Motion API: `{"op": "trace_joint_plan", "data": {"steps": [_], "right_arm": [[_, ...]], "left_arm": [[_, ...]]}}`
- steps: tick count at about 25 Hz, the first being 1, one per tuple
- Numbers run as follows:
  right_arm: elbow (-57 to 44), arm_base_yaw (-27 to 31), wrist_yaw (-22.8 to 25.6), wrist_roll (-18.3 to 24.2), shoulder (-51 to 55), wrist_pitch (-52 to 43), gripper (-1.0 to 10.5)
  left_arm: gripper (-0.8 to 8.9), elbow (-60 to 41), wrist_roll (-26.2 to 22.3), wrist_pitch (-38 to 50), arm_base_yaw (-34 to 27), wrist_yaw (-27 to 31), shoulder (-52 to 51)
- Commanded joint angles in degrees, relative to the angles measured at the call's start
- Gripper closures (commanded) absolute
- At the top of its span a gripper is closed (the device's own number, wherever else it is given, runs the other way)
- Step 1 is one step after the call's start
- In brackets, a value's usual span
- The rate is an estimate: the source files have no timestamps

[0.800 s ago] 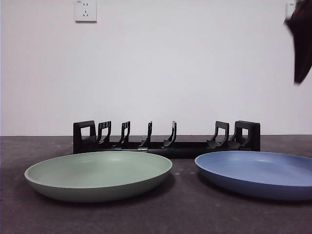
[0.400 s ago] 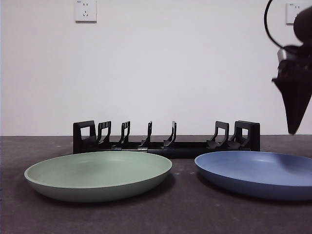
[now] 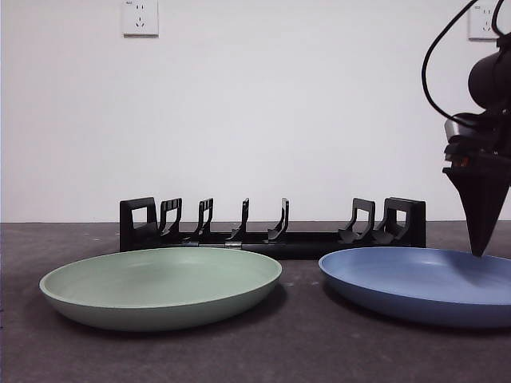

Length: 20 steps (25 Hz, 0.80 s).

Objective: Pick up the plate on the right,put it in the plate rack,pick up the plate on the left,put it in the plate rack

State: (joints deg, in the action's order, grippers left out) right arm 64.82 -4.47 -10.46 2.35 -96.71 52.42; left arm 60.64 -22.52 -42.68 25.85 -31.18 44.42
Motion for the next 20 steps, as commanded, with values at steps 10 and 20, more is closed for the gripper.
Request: {"op": "trace_joint_plan", "data": {"steps": [10, 20], "right_arm": [[-0.63, -0.02, 0.48, -0.15, -2.82, -1.09, 7.0], [-1.29, -0.02, 0.44, 1.84, -2.84, -1.88, 9.6]], "left_arm": [[1.22, -0.07, -0.68, 1.60, 0.13, -0.13, 1.03], [1.22, -0.07, -0.70, 1.62, 0.50, -0.09, 1.44]]}}
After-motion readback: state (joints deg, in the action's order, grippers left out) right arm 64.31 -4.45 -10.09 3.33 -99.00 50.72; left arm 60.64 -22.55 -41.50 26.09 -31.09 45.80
